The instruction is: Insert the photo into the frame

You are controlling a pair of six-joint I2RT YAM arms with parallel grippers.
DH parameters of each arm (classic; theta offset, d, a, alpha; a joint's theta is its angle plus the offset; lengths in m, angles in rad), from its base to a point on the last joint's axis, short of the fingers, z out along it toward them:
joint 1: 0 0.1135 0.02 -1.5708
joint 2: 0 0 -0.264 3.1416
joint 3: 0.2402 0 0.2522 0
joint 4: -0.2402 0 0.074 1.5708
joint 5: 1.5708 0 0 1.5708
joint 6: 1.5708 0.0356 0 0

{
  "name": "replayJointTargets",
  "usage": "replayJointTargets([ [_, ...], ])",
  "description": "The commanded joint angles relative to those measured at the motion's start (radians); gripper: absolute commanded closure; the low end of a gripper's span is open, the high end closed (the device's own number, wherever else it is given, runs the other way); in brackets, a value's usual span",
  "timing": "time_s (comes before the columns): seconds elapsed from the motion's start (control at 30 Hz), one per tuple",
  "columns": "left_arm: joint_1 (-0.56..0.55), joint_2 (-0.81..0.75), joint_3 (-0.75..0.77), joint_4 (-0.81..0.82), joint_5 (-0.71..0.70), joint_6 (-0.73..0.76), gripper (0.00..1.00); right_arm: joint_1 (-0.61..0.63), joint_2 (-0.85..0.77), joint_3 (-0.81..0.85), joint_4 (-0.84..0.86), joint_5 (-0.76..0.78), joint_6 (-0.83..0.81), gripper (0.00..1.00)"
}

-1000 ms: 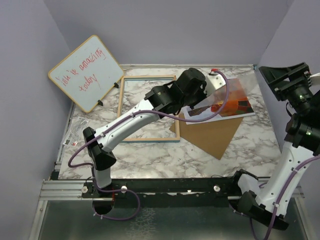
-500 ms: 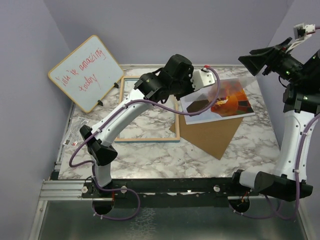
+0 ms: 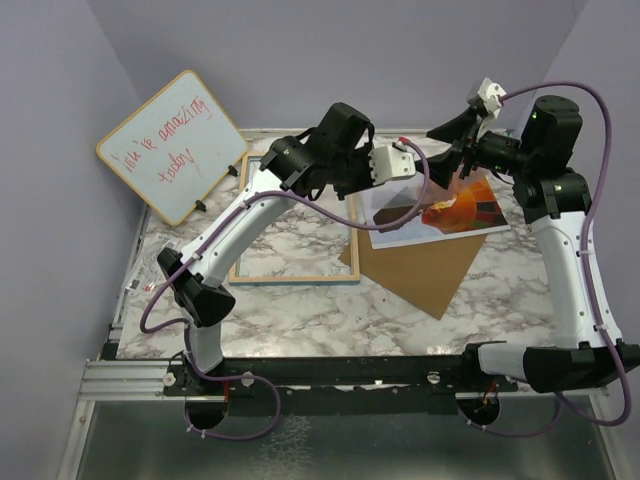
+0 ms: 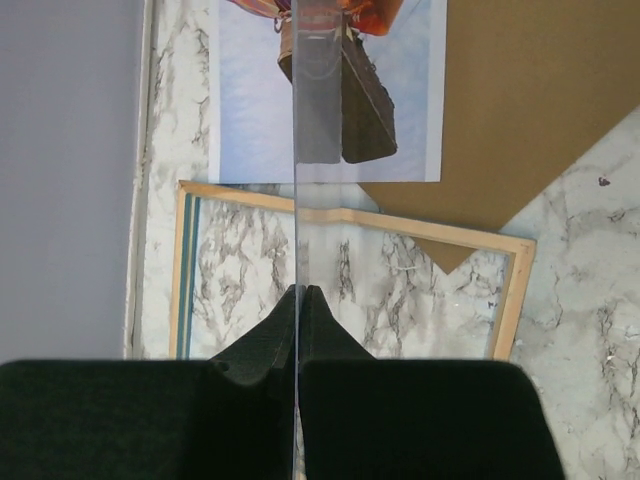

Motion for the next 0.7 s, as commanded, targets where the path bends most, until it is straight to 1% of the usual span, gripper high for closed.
replayJointTargets([
  [0.0, -0.004, -0.030, 0.004, -0.035, 0.072, 0.048, 1.00, 0.055, 0.010, 0.008, -0.175, 0.126, -0.212, 0.20],
  [0.1, -0.004, -0.060, -0.033, -0.042, 0.075, 0.074, 1.00, 0.090, 0.023, 0.019, -0.266, 0.197, -0.318, 0.20],
  [0.2, -0.004, -0.104, -0.099, -0.041, 0.072, 0.112, 1.00, 0.092, 0.027, 0.013, -0.289, 0.214, -0.359, 0.21],
  [0.27, -0.004, -0.127, -0.136, -0.028, 0.071, 0.140, 1.00, 0.093, 0.036, 0.025, -0.321, 0.195, -0.377, 0.21],
  [0.37, -0.003, -0.147, -0.169, 0.012, 0.051, 0.142, 1.00, 0.095, 0.036, 0.035, -0.357, 0.139, -0.385, 0.22],
  [0.6, -0.003, -0.151, -0.175, 0.030, 0.053, 0.147, 1.00, 0.109, 0.045, 0.014, -0.410, 0.085, -0.387, 0.21],
  [0.67, -0.004, -0.156, -0.177, 0.030, 0.060, 0.148, 1.00, 0.115, 0.045, -0.004, -0.400, 0.072, -0.385, 0.21],
])
